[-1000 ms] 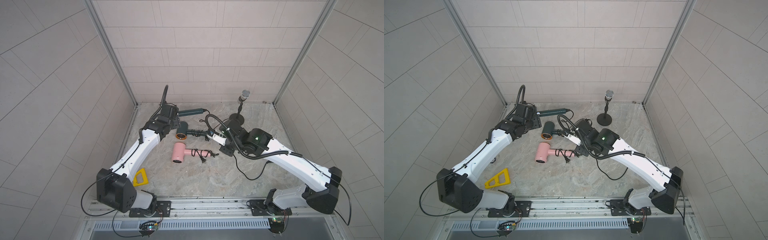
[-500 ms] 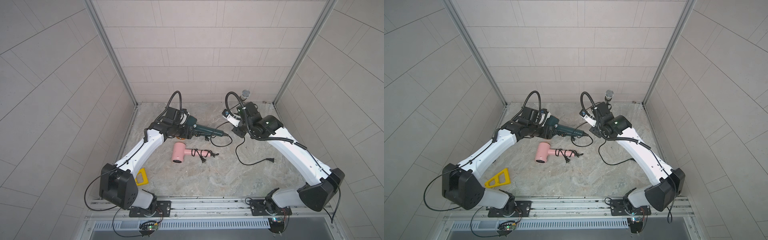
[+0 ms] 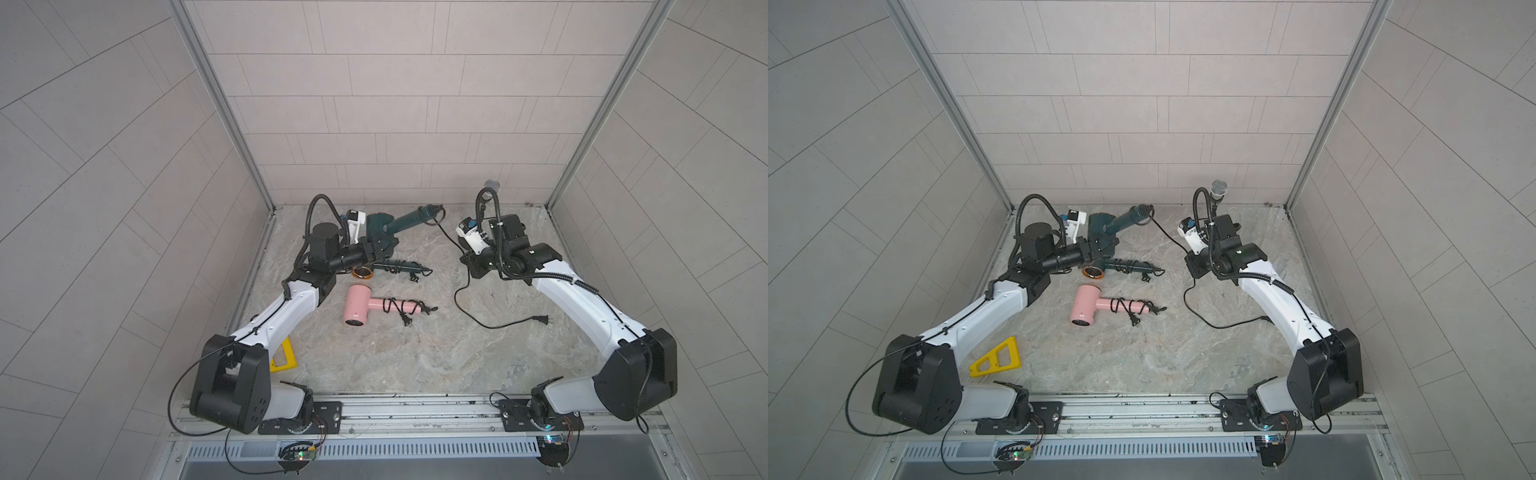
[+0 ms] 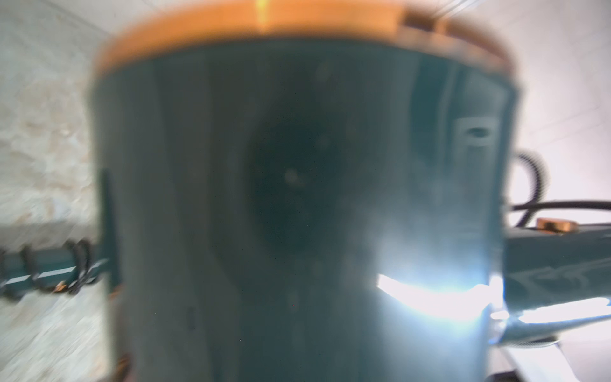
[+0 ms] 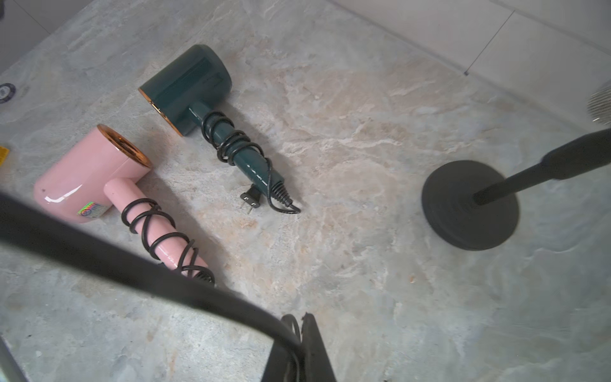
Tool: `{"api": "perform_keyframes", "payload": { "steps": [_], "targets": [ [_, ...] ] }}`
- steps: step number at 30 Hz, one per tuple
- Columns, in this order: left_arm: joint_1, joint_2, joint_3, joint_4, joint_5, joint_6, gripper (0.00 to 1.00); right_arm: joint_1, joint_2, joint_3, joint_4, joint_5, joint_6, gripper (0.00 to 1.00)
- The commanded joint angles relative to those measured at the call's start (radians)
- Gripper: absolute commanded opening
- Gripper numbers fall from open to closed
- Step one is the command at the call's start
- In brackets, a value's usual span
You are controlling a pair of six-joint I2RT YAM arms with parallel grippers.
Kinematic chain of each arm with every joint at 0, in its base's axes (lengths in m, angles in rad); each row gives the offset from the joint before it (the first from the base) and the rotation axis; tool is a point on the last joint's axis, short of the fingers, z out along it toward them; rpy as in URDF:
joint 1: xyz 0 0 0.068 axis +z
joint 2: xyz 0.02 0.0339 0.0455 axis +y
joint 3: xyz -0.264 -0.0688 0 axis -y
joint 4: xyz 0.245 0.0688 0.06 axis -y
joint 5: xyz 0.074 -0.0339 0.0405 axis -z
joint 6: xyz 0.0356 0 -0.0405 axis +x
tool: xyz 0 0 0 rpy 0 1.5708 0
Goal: Wrap the cord around the hair dryer
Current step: Wrap the power cord around the hair dryer.
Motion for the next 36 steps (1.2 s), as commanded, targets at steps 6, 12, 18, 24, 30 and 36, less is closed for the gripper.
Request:
{"api": "perform_keyframes", "payload": {
  "steps": [6, 12, 18, 24, 30, 36],
  "targets": [
    [0.004, -0.033, 0.017, -0.041, -0.434, -0.043, 0.0, 0.132, -0.088, -0.118, -0.044, 0.104, 0.032, 0.0],
    [-0.048, -0.075, 0.109, -0.377, -0.771, 0.179, 0.0, 0.296, -0.068, -0.058, -0.196, 0.215, -0.025, 0.0],
    [-0.192, -0.036, 0.244, -0.661, -1.256, 0.527, 0.0, 0.457, -0.036, 0.107, -0.366, 0.342, -0.131, 0.0],
    [-0.247, -0.003, 0.252, -0.72, -1.335, 0.735, 0.0, 0.487, -0.049, 0.253, -0.421, 0.47, -0.236, 0.0],
    [-0.265, -0.001, 0.32, -0.901, -1.194, 0.928, 0.0, 0.444, -0.021, 0.343, -0.446, 0.61, -0.344, 0.0],
    [-0.265, -0.027, 0.389, -1.099, -0.904, 1.012, 0.0, 0.347, -0.003, 0.368, -0.416, 0.567, -0.38, 0.0]
  ]
}}
